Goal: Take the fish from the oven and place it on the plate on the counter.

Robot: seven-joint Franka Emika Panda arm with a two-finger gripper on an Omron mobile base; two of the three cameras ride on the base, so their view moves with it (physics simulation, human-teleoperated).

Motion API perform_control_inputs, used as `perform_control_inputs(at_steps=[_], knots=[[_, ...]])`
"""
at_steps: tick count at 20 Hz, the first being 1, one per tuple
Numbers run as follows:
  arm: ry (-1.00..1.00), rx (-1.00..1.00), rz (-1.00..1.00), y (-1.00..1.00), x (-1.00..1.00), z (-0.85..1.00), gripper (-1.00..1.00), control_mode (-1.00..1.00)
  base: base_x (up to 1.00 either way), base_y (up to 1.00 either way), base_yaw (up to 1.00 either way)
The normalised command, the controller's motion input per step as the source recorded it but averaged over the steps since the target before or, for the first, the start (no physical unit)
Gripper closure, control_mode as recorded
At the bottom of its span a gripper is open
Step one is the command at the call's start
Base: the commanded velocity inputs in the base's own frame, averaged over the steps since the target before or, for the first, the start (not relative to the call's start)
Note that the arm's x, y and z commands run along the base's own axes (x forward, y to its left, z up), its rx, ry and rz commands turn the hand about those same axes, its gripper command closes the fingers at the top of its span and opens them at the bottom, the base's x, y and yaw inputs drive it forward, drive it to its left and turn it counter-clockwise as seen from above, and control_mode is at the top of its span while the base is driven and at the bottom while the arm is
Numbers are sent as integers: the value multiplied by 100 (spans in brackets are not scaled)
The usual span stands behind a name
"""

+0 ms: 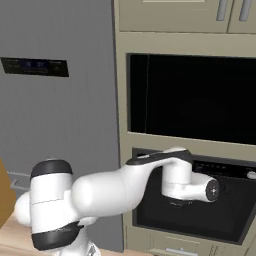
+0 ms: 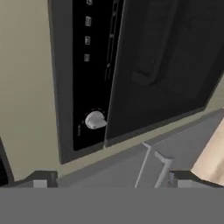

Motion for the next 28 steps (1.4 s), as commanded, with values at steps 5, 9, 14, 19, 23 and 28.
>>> perform_control_inputs(at_steps=[5,9,14,19,23,28], knots=[[-17,0,-8,-25,0,-11,-100,-100,0,0,0],[0,0,-17,-67,0,-42,-100,-100,0,0,0],[0,0,-12,-65,2,-38,-100,-100,0,0,0],[0,0,-7,-32,20,-30,-100,-100,0,0,0],[-1,0,0,-10,19,-15,-100,-100,0,0,0],[0,0,-5,-16,32,-21,-100,-100,0,0,0]])
